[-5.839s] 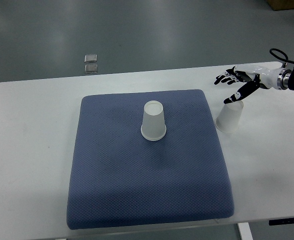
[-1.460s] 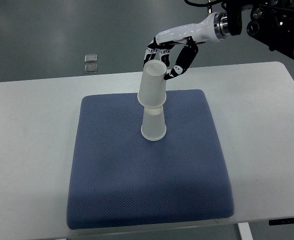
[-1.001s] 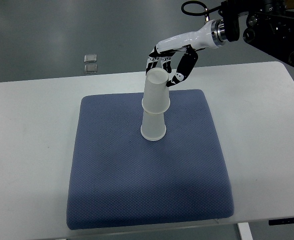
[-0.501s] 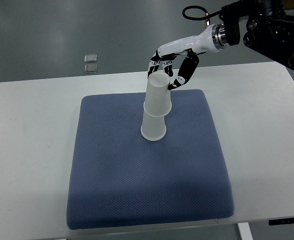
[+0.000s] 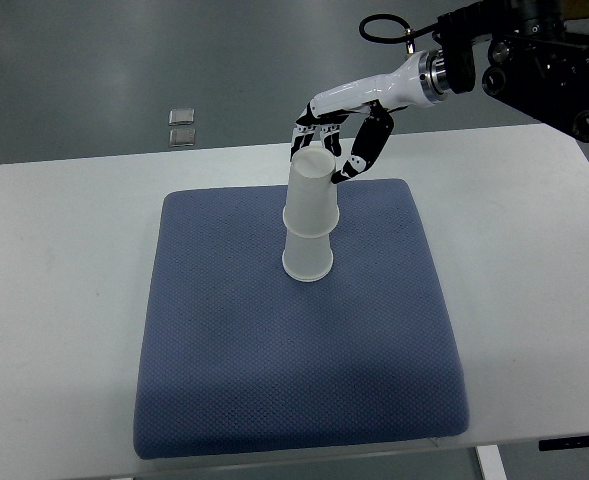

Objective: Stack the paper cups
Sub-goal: 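Lower the held cup onto the upside-down cup on the pad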

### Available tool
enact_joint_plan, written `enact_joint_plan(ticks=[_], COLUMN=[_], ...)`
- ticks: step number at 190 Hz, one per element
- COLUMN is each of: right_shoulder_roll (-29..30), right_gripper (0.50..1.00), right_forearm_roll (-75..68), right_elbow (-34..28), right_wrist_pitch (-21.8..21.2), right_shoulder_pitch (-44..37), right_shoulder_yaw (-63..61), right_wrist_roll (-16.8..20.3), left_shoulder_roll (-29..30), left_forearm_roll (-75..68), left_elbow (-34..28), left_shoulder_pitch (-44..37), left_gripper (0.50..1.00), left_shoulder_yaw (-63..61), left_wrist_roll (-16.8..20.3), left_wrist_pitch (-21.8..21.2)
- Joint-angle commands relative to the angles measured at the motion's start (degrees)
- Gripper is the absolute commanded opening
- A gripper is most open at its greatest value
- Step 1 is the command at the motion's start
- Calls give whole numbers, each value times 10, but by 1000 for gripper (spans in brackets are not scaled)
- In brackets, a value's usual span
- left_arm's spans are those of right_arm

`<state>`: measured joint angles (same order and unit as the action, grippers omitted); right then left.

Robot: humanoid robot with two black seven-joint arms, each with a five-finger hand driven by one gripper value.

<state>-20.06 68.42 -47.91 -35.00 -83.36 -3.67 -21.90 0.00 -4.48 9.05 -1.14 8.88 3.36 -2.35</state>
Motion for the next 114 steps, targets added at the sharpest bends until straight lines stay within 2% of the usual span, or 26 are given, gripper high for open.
enact_joint_plan(ticks=[1,82,104,114], right_shoulder_roll=[2,3,8,9], right_gripper=[500,500,588,668], right_forearm_roll=[1,1,2,1], right_elbow=[0,0,1,2], right_wrist_pitch=[0,5,15,16], right_shoulder_pitch=[5,13,20,23], right_shoulder_yaw=[1,1,1,1], right_wrist_roll=[0,7,8,8], left_shoulder_roll=[0,0,0,0], left_forearm_roll=[0,0,0,0], left_elbow=[0,0,0,0], left_shoulder_pitch=[0,0,0,0], left_gripper=[1000,1000,1000,1000], left_shoulder_yaw=[0,0,0,0], left_wrist_roll=[0,1,0,0], left_wrist_pitch=[0,0,0,0])
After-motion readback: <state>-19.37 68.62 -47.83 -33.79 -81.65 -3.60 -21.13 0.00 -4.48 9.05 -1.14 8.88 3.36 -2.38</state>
